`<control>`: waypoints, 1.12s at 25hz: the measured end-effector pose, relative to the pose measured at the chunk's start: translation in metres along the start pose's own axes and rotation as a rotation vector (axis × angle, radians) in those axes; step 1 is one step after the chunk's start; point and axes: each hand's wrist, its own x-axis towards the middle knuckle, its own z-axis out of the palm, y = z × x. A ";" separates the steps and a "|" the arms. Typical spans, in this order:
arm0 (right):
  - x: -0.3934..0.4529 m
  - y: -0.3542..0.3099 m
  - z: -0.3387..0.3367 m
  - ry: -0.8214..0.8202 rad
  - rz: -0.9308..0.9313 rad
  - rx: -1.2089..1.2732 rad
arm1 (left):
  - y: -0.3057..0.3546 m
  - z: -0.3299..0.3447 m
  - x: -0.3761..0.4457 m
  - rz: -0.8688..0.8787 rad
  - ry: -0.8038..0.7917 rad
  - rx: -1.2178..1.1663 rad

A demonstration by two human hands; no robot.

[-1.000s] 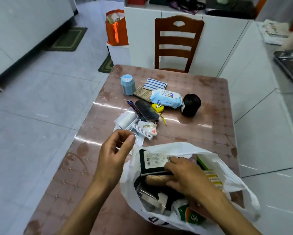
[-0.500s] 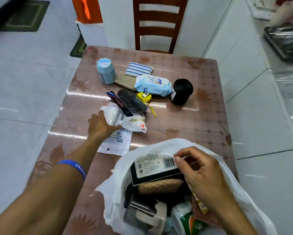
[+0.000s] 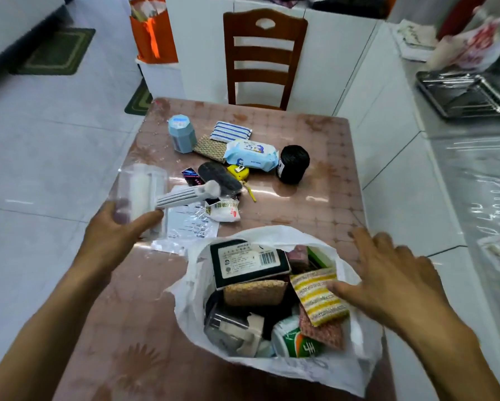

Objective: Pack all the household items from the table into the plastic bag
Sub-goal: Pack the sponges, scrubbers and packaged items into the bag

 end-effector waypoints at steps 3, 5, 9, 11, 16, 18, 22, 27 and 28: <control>0.003 0.021 0.017 -0.219 -0.072 0.232 | 0.067 0.011 -0.069 0.210 -0.098 0.158; 0.002 0.030 0.028 -0.192 -0.118 0.508 | 0.095 0.025 -0.117 0.301 -0.227 0.301; 0.004 0.054 0.016 0.044 0.062 1.343 | 0.074 0.079 -0.186 0.381 -0.423 0.693; 0.002 0.056 0.009 0.026 0.089 1.642 | 0.043 0.118 -0.188 0.330 -0.389 0.828; -0.011 0.041 0.016 -0.075 -0.007 1.782 | 0.009 0.168 -0.177 0.252 -0.184 0.688; -0.011 0.045 0.015 -0.074 -0.022 1.801 | 0.002 0.164 -0.182 0.285 -0.109 0.650; -0.008 0.065 0.016 -0.011 0.004 1.790 | -0.022 0.136 -0.176 0.254 -0.055 0.576; -0.014 0.056 0.013 -0.091 -0.055 1.809 | -0.017 0.166 -0.188 0.217 -0.158 0.736; -0.016 0.052 0.011 -0.110 -0.083 1.779 | -0.013 0.180 -0.193 0.239 -0.268 0.755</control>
